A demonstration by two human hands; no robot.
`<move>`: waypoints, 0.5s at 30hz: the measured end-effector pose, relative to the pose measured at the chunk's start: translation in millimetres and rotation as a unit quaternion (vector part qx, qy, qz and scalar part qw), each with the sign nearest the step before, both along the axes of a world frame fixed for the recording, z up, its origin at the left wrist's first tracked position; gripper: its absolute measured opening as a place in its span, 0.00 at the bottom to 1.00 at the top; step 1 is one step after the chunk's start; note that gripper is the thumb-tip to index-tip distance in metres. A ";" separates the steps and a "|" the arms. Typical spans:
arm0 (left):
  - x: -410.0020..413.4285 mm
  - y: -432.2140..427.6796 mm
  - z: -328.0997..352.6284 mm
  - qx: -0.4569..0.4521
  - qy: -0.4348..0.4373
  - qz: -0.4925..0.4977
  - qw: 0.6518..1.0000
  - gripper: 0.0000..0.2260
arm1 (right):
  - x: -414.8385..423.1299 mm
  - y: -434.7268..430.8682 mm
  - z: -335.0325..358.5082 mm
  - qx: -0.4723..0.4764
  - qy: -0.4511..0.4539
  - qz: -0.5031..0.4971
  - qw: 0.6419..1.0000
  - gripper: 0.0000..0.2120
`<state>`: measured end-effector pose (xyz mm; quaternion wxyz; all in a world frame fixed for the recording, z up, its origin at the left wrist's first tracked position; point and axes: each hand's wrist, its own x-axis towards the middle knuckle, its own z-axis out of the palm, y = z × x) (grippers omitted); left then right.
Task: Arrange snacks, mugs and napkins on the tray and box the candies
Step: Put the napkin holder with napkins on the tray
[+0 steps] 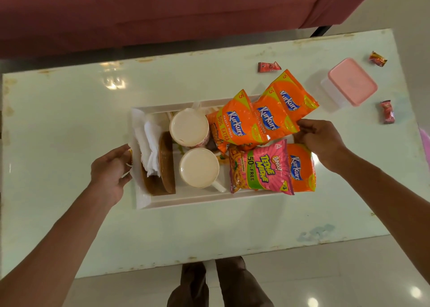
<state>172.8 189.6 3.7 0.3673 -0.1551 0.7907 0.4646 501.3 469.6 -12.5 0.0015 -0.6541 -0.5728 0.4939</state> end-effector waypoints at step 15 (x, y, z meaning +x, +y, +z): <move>-7.7 -26.7 4.2 0.025 0.005 -0.048 0.999 0.11 | 12.7 -16.8 16.2 0.119 0.006 -0.070 0.990 0.08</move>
